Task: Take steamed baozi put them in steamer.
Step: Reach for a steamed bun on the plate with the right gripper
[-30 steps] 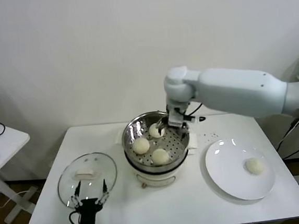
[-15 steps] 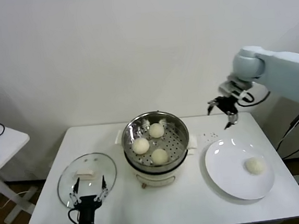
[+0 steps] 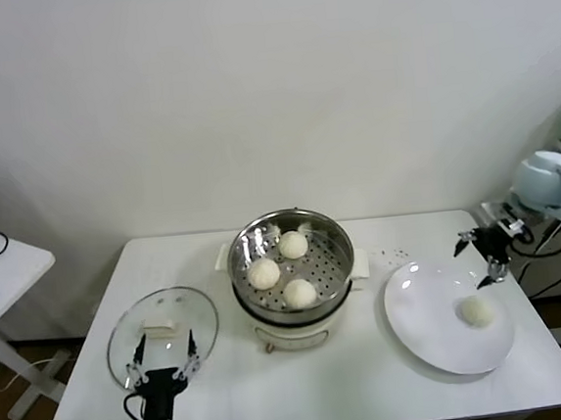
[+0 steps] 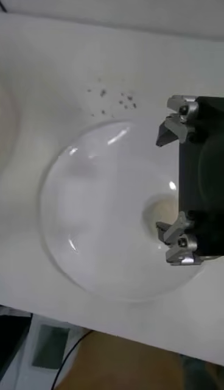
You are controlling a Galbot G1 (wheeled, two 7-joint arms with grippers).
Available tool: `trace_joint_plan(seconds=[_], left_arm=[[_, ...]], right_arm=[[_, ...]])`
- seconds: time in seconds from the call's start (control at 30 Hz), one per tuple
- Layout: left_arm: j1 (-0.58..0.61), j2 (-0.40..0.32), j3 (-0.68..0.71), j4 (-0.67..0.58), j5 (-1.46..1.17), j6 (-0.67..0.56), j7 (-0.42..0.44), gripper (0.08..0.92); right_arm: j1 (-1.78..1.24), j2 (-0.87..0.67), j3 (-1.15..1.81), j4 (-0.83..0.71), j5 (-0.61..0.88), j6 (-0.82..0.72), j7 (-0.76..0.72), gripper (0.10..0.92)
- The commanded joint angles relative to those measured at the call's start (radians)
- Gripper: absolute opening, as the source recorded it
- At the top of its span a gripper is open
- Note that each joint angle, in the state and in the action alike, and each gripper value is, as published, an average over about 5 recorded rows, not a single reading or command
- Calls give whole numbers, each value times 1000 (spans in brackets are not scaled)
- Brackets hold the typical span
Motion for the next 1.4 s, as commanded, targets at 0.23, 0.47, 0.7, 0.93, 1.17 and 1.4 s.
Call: trace_joint_plan(seconds=[0.23,0.47,0.7,0.93,1.17,1.4], left_arm=[[3,-7,1,7,6,1,-1,823],[2,-8,-1,17,6,-2,-2,823],[-2,-10,-1,24,6,-1,-3,823],[-7,-13,0,28,7,0,-3,823],[-8,-15,0,31,8,0,-5,823],[-8,-16,1,33,9,-1,-5,823]], right_arm=[[-292,-5,193,-88,-127,-9,57,823],[-295,32,198,-130,-151,0,68,823],[-299,59,195,-146,-167,7,70,823],[-297,82,195,-165,-184,10,68,823],[-298,88,194,-166,-185,9,65,813],[-301,87,195,-162,-182,8,64,744]])
